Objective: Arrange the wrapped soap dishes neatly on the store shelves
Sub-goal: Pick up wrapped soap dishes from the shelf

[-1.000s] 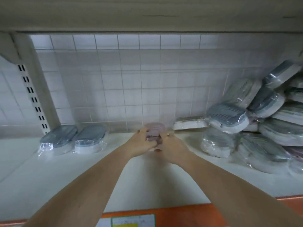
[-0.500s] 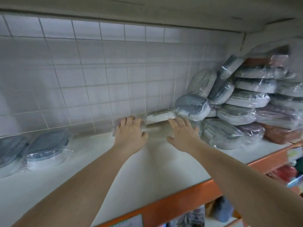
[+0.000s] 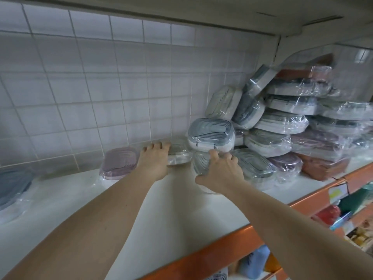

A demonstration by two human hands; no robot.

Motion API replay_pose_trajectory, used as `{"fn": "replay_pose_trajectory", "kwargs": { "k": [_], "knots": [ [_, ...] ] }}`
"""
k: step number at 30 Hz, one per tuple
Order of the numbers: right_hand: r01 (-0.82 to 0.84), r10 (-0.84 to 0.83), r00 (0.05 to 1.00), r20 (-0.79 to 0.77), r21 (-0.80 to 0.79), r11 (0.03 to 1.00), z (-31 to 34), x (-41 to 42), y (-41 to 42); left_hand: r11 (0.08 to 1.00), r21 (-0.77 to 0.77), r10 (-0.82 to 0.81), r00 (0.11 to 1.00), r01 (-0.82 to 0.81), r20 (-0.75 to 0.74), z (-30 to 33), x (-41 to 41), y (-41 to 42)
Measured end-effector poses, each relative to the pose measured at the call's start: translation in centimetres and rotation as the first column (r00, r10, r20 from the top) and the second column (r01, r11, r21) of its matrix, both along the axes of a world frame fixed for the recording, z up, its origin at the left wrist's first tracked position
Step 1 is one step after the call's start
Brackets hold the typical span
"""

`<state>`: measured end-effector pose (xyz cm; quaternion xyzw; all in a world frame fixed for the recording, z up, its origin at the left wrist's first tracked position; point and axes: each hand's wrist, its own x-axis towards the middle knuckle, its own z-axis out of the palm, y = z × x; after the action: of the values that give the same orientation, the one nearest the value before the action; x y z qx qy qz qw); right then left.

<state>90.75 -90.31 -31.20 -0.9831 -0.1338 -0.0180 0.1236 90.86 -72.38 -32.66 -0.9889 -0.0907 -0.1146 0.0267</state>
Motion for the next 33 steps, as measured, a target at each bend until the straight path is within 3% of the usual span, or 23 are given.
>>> {"fn": "replay_pose_trajectory", "kwargs": {
  "k": [2,5,9,12,14,17,20,23,26,33],
  "knots": [
    [0.002,0.002,0.999,-0.043,0.084,0.997,1.1,0.8,0.0,0.990,0.141,0.002,0.998,-0.010,0.058,-0.3,0.1,-0.2],
    [0.017,-0.002,0.997,-0.083,0.180,0.984,2.4,1.9,-0.3,0.983,0.185,-0.028,0.994,0.009,0.102,-0.1,0.1,0.2],
    [0.045,-0.006,0.991,-0.136,0.289,0.956,3.7,2.4,-0.7,0.998,0.052,-0.055,0.981,0.046,0.184,1.5,-0.8,-0.6],
    [0.040,-0.007,0.991,-0.135,0.249,0.968,4.9,2.2,-1.0,0.971,-0.190,-0.081,0.943,0.148,0.322,2.3,-1.0,-2.4],
    [0.015,0.020,0.988,-0.153,0.223,0.975,5.8,1.7,-1.3,0.929,-0.334,-0.076,0.964,0.162,0.254,2.0,-0.9,-3.0],
    [-0.047,0.084,0.980,-0.179,0.202,0.978,6.9,0.5,-2.1,0.927,-0.374,0.034,0.990,0.018,0.134,1.2,-1.5,-2.1],
    [-0.094,0.120,0.976,-0.182,0.148,0.985,7.0,-0.4,-2.5,0.960,-0.263,0.081,0.995,-0.092,-0.050,1.1,-2.3,-0.7],
    [-0.094,0.120,0.976,-0.184,0.145,0.985,6.9,-1.0,-2.9,0.973,-0.219,0.033,0.978,-0.079,-0.204,1.5,-2.9,-0.2],
    [-0.148,0.171,0.971,-0.165,0.146,0.978,7.4,-1.7,-3.3,0.970,-0.232,0.027,0.982,-0.071,-0.187,1.8,-3.4,-0.2],
    [-0.215,0.243,0.966,-0.090,0.244,0.946,8.7,-2.9,-3.9,0.908,-0.411,0.102,0.994,-0.079,0.034,3.2,-4.5,-2.8]
  ]
}}
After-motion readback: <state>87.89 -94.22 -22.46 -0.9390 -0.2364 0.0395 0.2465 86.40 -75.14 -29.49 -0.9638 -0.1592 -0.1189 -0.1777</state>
